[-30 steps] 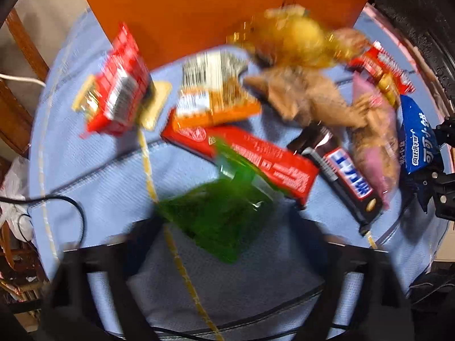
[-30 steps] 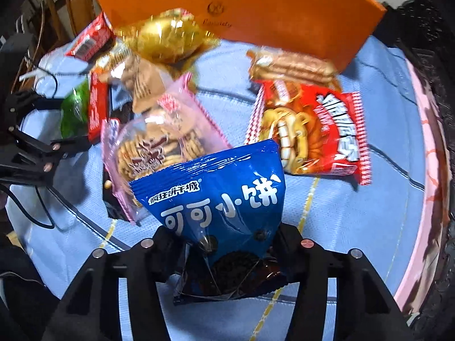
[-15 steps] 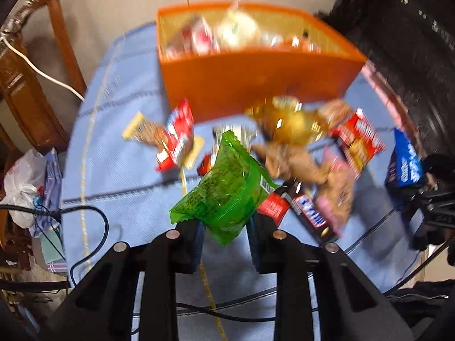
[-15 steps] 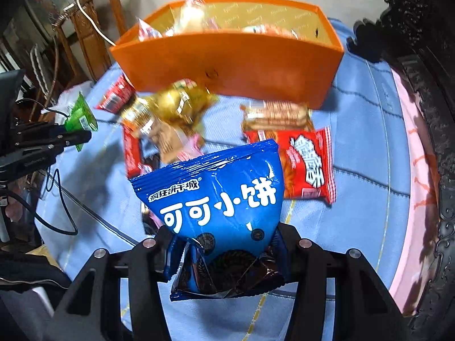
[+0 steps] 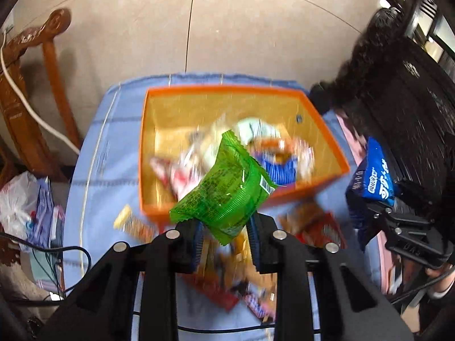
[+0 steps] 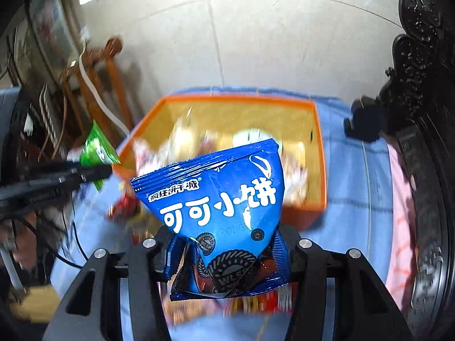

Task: Organize snacks
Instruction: 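Carry both bags over the orange box and open both grippers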

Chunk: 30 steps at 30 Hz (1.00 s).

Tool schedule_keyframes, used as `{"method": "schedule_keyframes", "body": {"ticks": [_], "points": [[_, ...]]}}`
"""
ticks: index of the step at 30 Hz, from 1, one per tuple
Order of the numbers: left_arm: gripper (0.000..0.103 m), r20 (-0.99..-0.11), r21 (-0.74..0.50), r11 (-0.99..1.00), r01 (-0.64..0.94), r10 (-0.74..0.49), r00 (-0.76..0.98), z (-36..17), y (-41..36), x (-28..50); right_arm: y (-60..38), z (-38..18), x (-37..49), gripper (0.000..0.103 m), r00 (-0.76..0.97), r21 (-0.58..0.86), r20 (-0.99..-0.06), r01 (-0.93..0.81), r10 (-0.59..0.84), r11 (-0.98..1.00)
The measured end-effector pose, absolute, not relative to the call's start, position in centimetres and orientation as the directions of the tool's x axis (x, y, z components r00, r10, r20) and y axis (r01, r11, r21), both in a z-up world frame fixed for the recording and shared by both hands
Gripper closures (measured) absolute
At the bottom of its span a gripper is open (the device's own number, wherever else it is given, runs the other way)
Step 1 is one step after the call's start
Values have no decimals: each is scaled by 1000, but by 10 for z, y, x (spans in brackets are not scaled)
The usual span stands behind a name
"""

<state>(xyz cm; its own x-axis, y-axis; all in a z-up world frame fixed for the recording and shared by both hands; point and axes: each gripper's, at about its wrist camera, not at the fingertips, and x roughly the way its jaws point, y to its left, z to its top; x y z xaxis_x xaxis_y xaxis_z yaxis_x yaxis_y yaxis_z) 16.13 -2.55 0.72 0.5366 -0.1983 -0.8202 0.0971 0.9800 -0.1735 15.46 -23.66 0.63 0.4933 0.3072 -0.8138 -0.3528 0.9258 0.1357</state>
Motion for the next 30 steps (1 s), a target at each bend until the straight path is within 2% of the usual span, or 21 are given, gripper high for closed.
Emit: {"method": "schedule_keyframes", "body": {"ticks": [8,11,12,13,14,18,24,30], "points": [[77,-847,-165,984,67,-177,502,-4,-43,245,-221,-16,231,50,485,156,-820,-323,305,933],[74,-860,-196,980,46,-194,472,-22,-45,265,-217,-36,249,44,451,188,-838,-289,306,939],[54,-869,-194,981,17,-180,461,-29,-44,270,-217,-41,253,30,439,192,-846,-276,301,942],[16,-875,-193,981,-5,-169,454,-33,-42,271,-217,-50,259,26,420,189,-863,-246,280,951],[4,-881,-184,982,-40,-147,450,-36,-39,272,-217,-53,258,25,426,174,-867,-227,259,958],[4,-867,-220,974,-51,-172,468,-39,-25,262,-230,-51,245,20,481,182,-838,-198,257,963],[4,-872,-187,981,-56,-139,470,-40,-10,235,-251,-45,202,13,484,259,-814,-190,320,947],[4,-875,-145,989,-23,-117,469,-38,-3,188,-249,-47,152,11,447,242,-831,-246,331,939]]}}
